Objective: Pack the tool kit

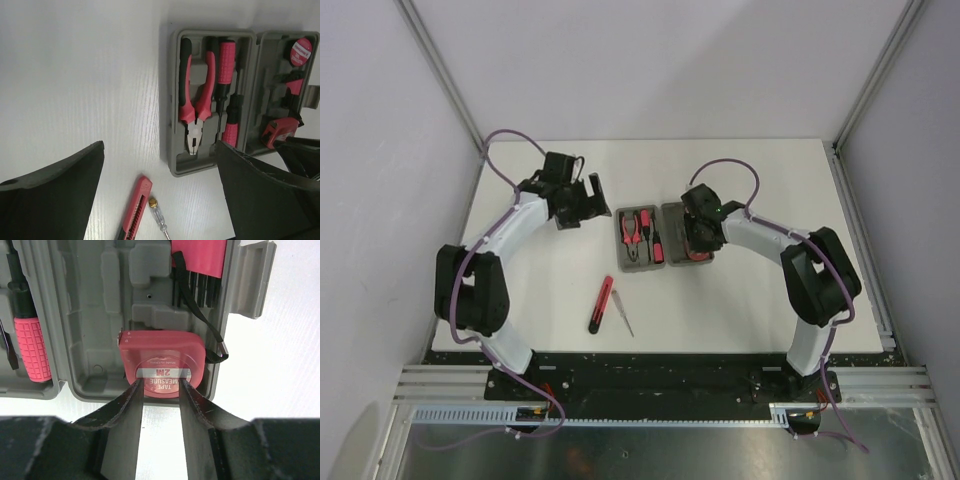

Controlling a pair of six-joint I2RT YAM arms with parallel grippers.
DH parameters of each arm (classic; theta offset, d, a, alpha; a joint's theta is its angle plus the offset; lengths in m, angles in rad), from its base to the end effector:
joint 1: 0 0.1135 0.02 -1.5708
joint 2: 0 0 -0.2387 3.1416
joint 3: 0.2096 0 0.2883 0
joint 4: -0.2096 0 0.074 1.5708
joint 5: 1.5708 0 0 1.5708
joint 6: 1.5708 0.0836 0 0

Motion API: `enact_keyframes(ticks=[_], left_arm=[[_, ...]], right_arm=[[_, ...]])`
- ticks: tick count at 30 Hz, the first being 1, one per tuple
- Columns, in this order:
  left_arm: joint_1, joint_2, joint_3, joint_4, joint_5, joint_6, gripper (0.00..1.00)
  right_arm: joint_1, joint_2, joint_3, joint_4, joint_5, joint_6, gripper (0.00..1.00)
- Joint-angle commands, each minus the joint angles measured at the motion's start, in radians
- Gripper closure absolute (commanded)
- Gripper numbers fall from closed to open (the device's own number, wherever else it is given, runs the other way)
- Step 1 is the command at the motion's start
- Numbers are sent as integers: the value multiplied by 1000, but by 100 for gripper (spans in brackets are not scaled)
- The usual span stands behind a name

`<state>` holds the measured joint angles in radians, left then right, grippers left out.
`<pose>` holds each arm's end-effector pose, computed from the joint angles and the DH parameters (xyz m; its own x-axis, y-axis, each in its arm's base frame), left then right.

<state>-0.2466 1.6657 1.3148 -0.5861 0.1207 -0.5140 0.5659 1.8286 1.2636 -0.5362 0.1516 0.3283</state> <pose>0.4058 -0.1125 0.1840 -0.8336 -0.2935 -0.4680 -0.1129 0.9199 -0.3757 0.3630 0.2156 0.1043 -0.8648 -0.1717 -0.4718 -0.2044 0.9787 0.0184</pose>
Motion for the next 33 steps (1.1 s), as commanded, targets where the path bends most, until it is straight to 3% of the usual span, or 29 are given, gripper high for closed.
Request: enact_keyframes(ticks=[1,8,16,33], left_arm=[[-33,9,54,36,49,40,5],[-114,63,107,77,171,87,9],[-176,112,138,97,223,81,17],[-194,157,85,104,189,59,18]], right_arm=[[-3,-44,-36,85,-27,-20,60],[-21,-134,-35,193,-14,-21,51],[-31,-44,-35,155,-48,-49,57],[-9,120,-35,88,12,-58,59]])
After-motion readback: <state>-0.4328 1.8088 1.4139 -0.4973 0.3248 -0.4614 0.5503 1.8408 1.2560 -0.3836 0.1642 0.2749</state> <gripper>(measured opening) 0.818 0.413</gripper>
